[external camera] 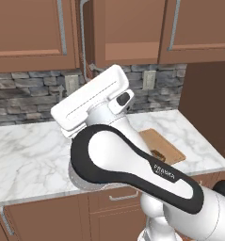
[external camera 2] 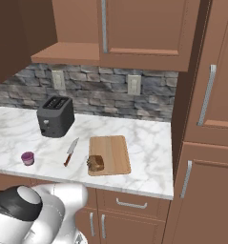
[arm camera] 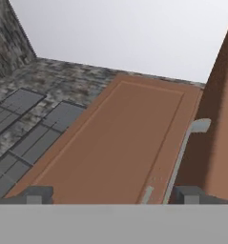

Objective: Pick the bread, place it on the cutting board, pick the jam, place it on the counter, and close the cabinet.

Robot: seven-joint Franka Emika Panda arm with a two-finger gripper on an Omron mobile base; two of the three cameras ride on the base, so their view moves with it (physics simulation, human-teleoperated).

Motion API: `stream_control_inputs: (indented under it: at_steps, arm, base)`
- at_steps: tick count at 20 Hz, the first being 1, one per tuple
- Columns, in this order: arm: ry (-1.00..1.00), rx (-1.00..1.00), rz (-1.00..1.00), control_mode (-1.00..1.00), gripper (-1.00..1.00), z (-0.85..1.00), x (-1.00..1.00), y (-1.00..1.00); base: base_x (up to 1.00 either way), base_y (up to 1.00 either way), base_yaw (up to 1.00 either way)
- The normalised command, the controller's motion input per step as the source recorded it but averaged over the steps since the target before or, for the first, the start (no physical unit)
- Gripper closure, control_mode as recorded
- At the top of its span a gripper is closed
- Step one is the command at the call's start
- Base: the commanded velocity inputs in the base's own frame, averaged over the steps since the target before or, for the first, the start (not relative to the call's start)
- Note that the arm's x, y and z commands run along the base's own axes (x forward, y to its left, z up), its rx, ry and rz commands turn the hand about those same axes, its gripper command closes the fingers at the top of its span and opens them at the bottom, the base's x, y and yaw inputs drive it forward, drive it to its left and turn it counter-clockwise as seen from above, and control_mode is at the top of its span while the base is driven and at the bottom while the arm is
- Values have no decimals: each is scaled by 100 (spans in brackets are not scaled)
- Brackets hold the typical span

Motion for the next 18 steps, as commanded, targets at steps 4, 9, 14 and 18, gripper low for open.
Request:
stream_control_inputs:
  at_steps: [4,9,14,18]
  arm:
    - [6,8,0,-100,-100,0,-3,51]
    - [2,8,0,-100,-100,0,0,52]
    - [0,10,-1,-100,-100,-1,-2,52]
    - [0,10,-3,-100,-100,0,0,46]
  base:
    - [0,0,0]
    - [0,0,0]
    - [0,0,0]
    - [0,0,0]
